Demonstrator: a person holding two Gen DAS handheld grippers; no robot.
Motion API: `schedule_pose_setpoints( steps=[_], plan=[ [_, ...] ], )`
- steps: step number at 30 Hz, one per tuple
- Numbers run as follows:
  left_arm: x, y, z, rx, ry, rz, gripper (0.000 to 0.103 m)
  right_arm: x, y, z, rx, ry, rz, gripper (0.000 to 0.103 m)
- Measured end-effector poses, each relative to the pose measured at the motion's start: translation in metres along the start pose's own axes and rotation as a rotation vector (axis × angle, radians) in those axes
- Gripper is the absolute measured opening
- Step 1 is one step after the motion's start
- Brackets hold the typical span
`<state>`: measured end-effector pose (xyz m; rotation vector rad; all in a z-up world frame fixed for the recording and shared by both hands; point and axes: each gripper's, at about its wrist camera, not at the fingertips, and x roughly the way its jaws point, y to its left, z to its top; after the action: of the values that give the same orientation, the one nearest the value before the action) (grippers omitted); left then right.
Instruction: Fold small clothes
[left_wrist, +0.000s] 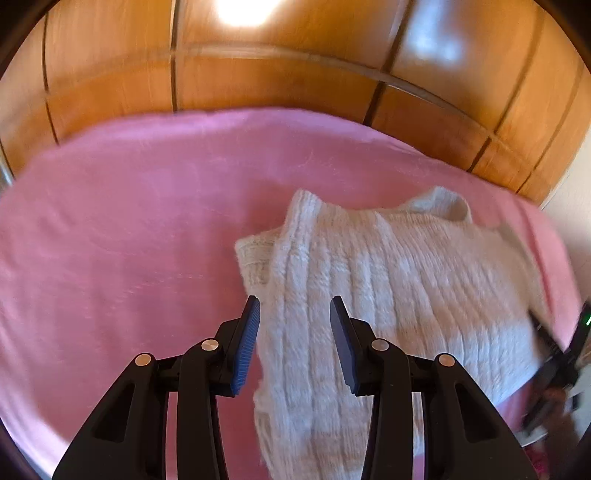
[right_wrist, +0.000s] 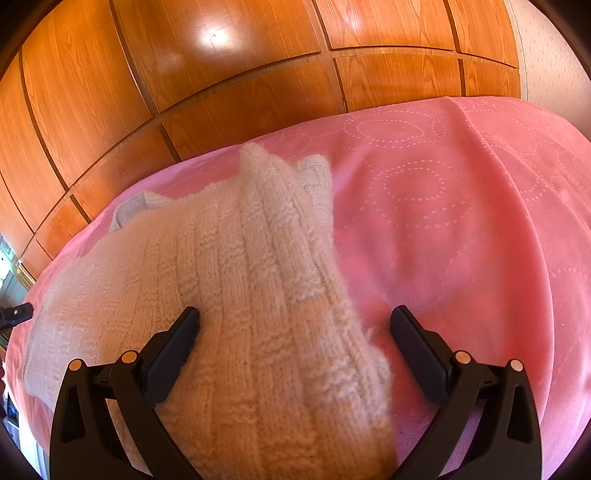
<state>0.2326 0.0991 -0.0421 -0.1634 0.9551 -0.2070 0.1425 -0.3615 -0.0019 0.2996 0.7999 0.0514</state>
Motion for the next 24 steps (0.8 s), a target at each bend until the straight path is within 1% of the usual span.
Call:
schedule_pose_setpoints(
  steps=[2, 5, 8, 9, 10, 11, 12, 14, 16, 17, 19, 20, 21, 23, 24],
  plan=[
    [0.010, 0.013, 0.009, -0.062, 0.029, -0.086, 0.039, 0.000, 0.000, 0.000, 0.000, 0.000, 0.001, 0.101],
    [0.023, 0.023, 0.021, -0.117, 0.049, -0.154, 0.039, 0.000, 0.000, 0.000, 0.000, 0.000, 0.000, 0.101],
    [0.040, 0.025, 0.029, -0.142, 0.081, -0.206, 0.039, 0.000, 0.000, 0.000, 0.001, 0.000, 0.000, 0.101],
    [0.044, 0.023, 0.031, -0.140, 0.089, -0.203, 0.039, 0.000, 0.000, 0.000, 0.001, -0.001, -0.001, 0.101],
    [0.051, 0.021, 0.033, -0.138, 0.104, -0.192, 0.039, 0.000, 0.000, 0.000, 0.000, -0.001, -0.001, 0.101],
    [0.055, 0.023, 0.035, -0.141, 0.112, -0.190, 0.033, 0.000, 0.000, 0.000, 0.001, -0.001, -0.001, 0.101],
    [0.058, 0.022, 0.036, -0.143, 0.116, -0.186, 0.021, 0.000, 0.000, 0.000, 0.001, -0.001, -0.001, 0.101],
    [0.053, 0.018, 0.040, -0.139, 0.072, -0.156, 0.006, 0.000, 0.000, 0.000, 0.001, -0.001, 0.000, 0.101],
    [0.035, 0.013, 0.043, -0.143, -0.019, -0.167, 0.006, 0.000, 0.000, 0.000, 0.000, -0.001, -0.001, 0.101],
    [0.024, 0.010, 0.043, -0.147, -0.069, -0.159, 0.006, 0.000, 0.000, 0.000, 0.001, -0.002, 0.000, 0.101],
    [0.017, 0.007, 0.041, -0.145, -0.112, -0.108, 0.006, 0.000, 0.000, 0.000, 0.000, -0.002, -0.001, 0.101],
    [0.024, 0.005, 0.039, -0.140, -0.099, -0.048, 0.006, 0.000, 0.000, 0.000, 0.000, -0.001, 0.000, 0.101],
    [0.034, 0.004, 0.037, -0.136, -0.071, -0.007, 0.006, 0.000, 0.000, 0.000, 0.000, -0.001, 0.000, 0.101],
    [0.066, 0.000, 0.028, -0.109, 0.016, 0.069, 0.006, -0.001, 0.001, -0.001, 0.002, -0.001, -0.002, 0.101],
    [0.070, -0.003, 0.025, -0.097, 0.015, 0.091, 0.006, -0.001, 0.001, -0.001, 0.002, 0.000, -0.002, 0.101]
  ],
)
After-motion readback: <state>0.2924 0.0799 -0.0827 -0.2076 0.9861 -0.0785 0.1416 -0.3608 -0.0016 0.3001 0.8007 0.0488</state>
